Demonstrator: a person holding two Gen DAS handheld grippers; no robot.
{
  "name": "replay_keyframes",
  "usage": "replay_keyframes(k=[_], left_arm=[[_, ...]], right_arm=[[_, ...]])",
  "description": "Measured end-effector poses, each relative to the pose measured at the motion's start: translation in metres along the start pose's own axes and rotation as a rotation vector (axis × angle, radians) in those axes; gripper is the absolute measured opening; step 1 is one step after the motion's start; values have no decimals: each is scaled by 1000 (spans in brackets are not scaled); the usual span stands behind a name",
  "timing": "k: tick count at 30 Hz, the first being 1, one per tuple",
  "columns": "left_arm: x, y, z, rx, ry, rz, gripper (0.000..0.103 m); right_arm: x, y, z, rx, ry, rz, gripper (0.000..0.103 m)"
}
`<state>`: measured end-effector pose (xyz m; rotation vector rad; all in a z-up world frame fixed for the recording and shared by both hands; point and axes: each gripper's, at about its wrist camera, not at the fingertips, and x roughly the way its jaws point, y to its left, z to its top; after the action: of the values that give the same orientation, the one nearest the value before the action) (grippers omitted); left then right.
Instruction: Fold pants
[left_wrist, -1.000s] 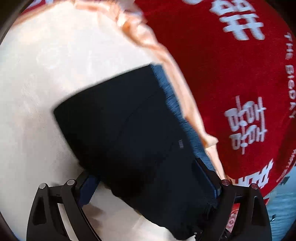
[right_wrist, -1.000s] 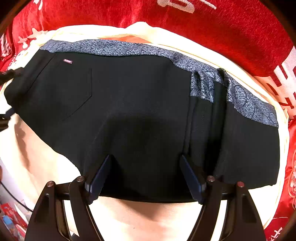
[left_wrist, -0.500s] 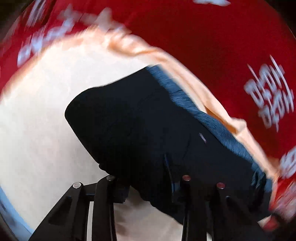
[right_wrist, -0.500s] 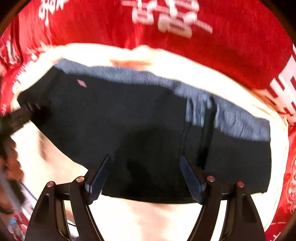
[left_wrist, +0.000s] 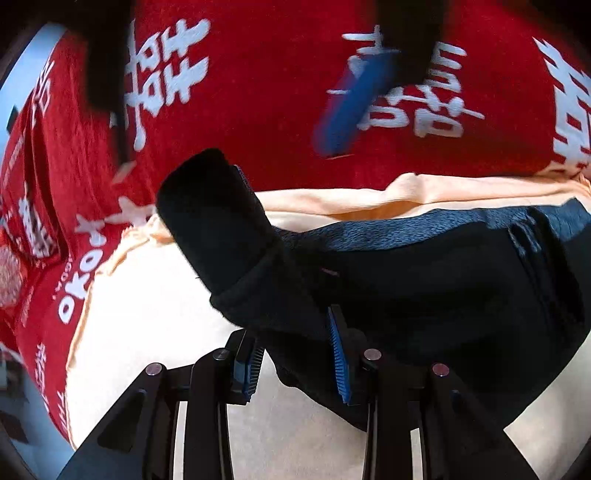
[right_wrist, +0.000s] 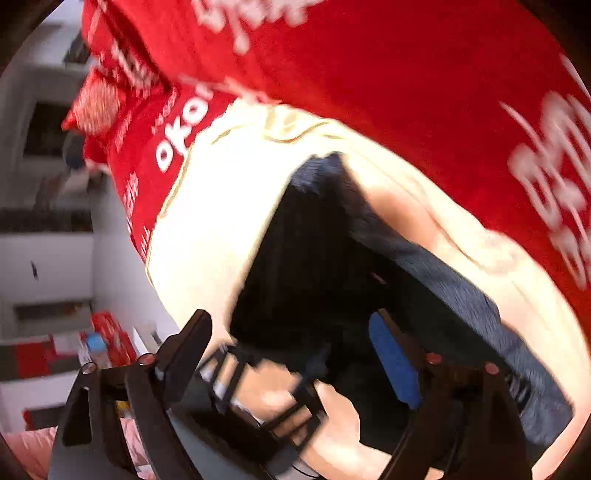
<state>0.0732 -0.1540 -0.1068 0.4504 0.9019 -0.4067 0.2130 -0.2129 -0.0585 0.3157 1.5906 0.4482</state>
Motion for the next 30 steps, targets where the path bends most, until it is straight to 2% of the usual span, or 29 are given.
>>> replay_keyframes(k=[3,5,6,7,8,9,13,18,24,30], left_arm=[[-4,-3,0,21,-15,7,34],[-5,-4,0,26,-20,8,34],[-7,-6,-1,27,-21,9,34],[-7,-6,-1,26,-17,10,34],[-7,-6,0,25,-5,8,34],[-7,-6,-2,21,5,-1,34],[-24,-21,6,67,-41,-14,34],[-58,-48,27,85,-87,-97,34],[-102,-108,46,160,-134,-219,34],[-129,-193,54,268,-123,-337,34]], right_arm=[[29,22,17,-53,100,-25,90],[48,22,25,-55,143,-84,90],[56,21,24,-54,164,-91,77],[64,16,22,-43,192,-87,57],[68,13,19,-36,202,-96,23],[66,9,16,-30,197,-101,20],[36,-4,-3,0,93,-20,19],[-17,-39,-43,91,-60,94,19],[-89,-103,-128,210,-259,197,19],[-129,-167,-216,331,-391,218,19]])
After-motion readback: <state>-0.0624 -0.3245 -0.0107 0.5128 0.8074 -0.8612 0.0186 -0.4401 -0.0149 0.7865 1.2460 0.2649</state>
